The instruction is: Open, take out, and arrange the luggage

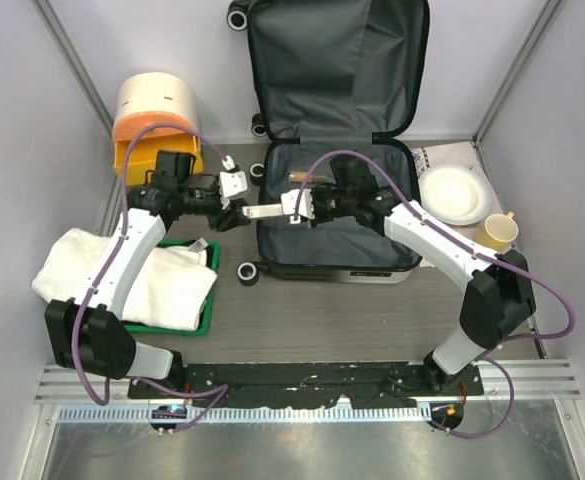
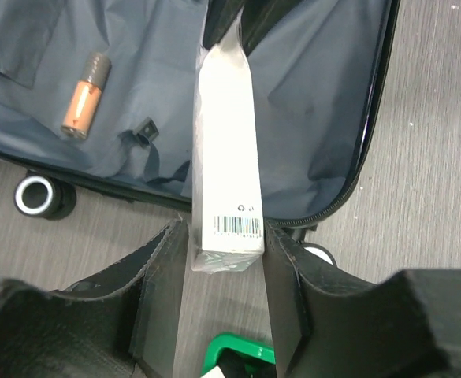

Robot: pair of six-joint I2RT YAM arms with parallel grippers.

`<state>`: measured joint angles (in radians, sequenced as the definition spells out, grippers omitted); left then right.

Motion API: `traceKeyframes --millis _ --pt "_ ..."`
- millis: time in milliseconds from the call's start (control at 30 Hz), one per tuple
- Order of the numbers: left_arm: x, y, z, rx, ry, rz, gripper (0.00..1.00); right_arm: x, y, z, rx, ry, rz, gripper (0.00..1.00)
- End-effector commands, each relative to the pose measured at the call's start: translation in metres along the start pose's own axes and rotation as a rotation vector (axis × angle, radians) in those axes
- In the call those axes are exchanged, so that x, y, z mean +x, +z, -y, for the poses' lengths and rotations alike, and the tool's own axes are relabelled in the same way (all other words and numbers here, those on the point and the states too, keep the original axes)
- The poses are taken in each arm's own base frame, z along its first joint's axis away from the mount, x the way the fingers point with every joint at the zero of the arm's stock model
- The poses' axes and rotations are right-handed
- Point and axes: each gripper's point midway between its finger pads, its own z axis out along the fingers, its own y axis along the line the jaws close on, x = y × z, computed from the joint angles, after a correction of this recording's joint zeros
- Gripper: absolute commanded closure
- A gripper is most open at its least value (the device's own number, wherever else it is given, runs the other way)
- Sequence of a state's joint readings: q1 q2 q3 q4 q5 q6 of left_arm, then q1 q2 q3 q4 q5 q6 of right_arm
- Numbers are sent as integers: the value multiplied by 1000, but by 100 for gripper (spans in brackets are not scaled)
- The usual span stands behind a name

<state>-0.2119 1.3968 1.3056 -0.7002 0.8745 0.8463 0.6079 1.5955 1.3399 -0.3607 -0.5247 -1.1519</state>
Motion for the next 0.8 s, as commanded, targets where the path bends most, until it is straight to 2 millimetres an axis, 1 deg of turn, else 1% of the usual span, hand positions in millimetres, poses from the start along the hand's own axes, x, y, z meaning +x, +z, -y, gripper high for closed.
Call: traceKeyframes --millis 0,100,133,167,267,333,367,433,500,533,567,600,633,667,700,733,767 --pt "2 -8 5 -33 28 -16 53 -32 -9 25 72 -62 70 99" --pt "3 -9 8 -40 23 -17 50 -34 -7 24 65 -64 76 99" --pt "4 -10 8 -46 21 -22 50 -36 -7 25 68 -68 78 99" --pt "3 -11 8 -50 16 -19 53 -37 -6 24 64 -69 81 99" --pt "-3 -13 7 -72 15 5 57 -40 -5 22 60 -72 85 99" --pt "-8 -14 9 -86 -19 28 55 -41 -5 21 57 -63 87 99" --pt "-12 -15 6 -101 -16 45 52 -43 -4 20 54 -64 92 99" --pt "-16 -15 10 -101 -66 65 54 -44 -4 20 56 -63 94 99" --pt "-17 -14 11 -96 -95 71 61 -47 -4 21 59 -60 101 99" --pt "-19 -15 12 -96 -118 73 68 -48 -4 21 61 -63 105 99" --pt "-19 -16 10 -114 -125 69 87 -49 -4 22 65 -53 104 99" --pt "-20 -18 7 -130 -139 67 97 -50 -4 28 94 -48 109 63" --pt "-19 -22 4 -155 -197 70 100 -50 -4 30 107 0 110 42" --pt "-22 -27 -2 -184 -202 88 100 -50 -5 34 130 28 105 30" --pt "-20 -31 -6 -206 -233 98 100 -55 -7 46 172 50 116 17" --pt "-12 -44 -18 -261 -276 105 100 -50 -8 50 193 100 100 16" --pt "-11 -52 -26 -293 -317 123 100 -49 -10 54 208 134 100 16"
